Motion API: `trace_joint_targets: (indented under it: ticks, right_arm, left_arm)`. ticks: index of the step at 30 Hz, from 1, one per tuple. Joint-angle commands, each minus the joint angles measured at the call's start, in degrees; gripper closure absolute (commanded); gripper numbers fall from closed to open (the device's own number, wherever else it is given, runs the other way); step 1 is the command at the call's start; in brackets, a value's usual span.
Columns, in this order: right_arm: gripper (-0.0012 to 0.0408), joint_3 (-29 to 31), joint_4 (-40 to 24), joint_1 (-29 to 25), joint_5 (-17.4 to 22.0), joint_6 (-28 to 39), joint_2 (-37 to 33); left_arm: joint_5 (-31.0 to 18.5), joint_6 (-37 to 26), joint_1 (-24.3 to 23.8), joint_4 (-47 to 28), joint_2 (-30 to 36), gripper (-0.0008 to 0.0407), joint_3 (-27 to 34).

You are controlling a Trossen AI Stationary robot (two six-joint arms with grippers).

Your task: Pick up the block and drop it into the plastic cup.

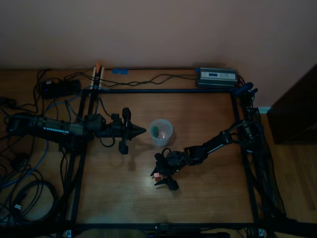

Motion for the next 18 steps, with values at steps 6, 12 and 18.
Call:
trace_joint_targets:
  ticks: [6,12,18]
  right_arm:
    - [0.0284,-0.42,-0.04,-0.37,0.09,0.00,-0.15]
    - [0.0397,-0.42,-0.02,-0.37,0.11,-0.90,-0.15]
    - [0.0399,-0.44,-0.07,-0.37,0.66,-0.87,-0.52]
  left_arm:
    - [0.00,0.02,0.00,-0.02,0.02,0.0399,0.02]
    - [0.00,0.02,0.00,-0.02,0.02,0.0399,0.02]
    - [0.00,0.02,0.00,0.02,0.02,0.0399,0.02]
